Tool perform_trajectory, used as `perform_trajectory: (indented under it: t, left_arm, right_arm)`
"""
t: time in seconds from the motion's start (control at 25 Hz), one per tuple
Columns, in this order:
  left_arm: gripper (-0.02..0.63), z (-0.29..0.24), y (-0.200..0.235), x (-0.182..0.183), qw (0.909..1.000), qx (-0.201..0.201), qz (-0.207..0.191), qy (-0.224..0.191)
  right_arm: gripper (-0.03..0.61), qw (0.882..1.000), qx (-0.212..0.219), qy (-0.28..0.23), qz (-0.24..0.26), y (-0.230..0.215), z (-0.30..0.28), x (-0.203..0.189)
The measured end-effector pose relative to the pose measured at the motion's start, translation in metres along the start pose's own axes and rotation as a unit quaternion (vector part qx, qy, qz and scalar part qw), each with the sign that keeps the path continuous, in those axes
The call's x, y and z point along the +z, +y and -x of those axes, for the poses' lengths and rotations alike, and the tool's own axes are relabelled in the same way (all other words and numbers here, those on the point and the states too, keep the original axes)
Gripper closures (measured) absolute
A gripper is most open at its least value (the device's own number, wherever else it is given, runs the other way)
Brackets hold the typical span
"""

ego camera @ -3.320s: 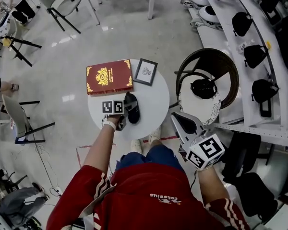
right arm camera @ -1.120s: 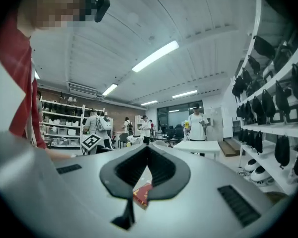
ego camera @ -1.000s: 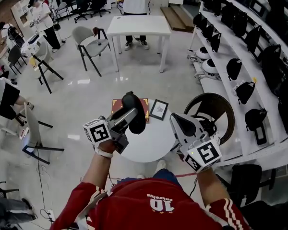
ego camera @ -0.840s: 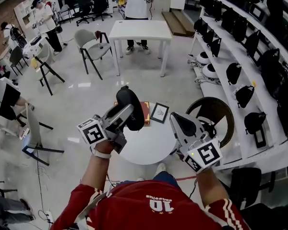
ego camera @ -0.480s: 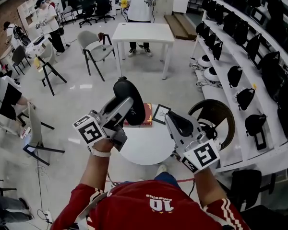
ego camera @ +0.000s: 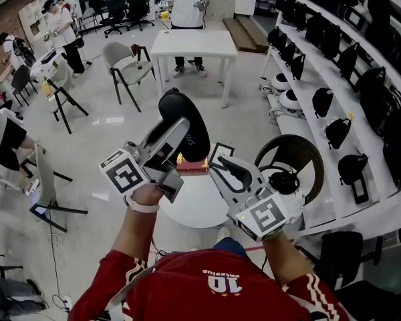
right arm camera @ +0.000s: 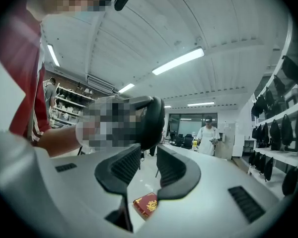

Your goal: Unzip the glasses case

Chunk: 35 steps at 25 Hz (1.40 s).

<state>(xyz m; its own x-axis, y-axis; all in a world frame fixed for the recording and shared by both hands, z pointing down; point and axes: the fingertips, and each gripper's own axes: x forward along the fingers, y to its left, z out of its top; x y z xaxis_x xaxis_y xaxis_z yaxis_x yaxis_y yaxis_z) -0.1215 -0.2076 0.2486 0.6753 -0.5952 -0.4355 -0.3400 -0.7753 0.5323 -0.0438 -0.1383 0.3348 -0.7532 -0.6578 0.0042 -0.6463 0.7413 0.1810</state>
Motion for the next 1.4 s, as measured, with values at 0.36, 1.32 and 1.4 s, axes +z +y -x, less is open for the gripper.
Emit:
perform_trajectory:
  t: [0.36, 1.32, 1.4]
  left_arm:
    - [0.327, -0.012, -0.025, 0.006, 0.9998, -0.011, -0.01, -0.01]
    - [0.328, -0.004, -0.02, 0.002, 0.9998, 0.006, -0.02, 0.002]
    - [0.33, -0.002, -0.018, -0.001, 0.9997, 0.008, -0.019, 0.012]
  right_arm:
    - [0.482, 0.999, -0.05, 0.009, 0.017, 0.005, -0.012, -0.006]
    - [0.561, 0.99, -0.116, 0.026, 0.07, 0.003, -0.011, -0.01]
    - [0.561, 0.99, -0.115, 0.037, 0.076, 0.003, -0.012, -0.014]
